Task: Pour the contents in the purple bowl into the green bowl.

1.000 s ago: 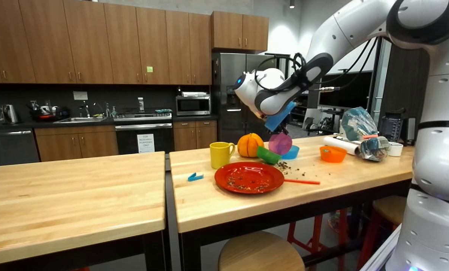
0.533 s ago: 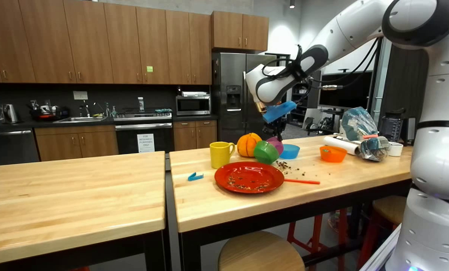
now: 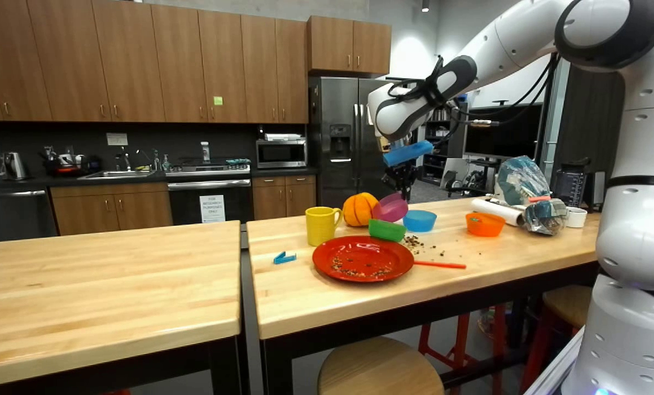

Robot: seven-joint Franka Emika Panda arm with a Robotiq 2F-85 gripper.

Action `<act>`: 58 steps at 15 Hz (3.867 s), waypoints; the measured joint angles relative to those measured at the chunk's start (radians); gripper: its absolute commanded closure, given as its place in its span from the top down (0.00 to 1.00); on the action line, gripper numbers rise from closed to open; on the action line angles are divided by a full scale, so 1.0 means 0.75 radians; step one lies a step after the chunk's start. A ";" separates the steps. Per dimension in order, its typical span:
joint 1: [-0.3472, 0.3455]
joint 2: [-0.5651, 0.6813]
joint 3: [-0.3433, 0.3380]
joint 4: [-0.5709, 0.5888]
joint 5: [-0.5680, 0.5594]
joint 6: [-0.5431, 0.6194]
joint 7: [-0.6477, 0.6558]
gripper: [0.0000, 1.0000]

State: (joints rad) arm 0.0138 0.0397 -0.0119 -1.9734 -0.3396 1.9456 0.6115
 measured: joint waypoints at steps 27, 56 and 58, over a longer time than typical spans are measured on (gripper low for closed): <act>-0.115 0.102 -0.084 0.054 0.456 0.108 -0.777 0.01; -0.201 0.311 -0.120 0.298 0.674 0.029 -0.829 0.01; -0.201 0.317 -0.120 0.304 0.674 0.025 -0.821 0.04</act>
State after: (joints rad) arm -0.1366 0.2772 -0.1018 -1.7454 0.1659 1.9643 -0.0039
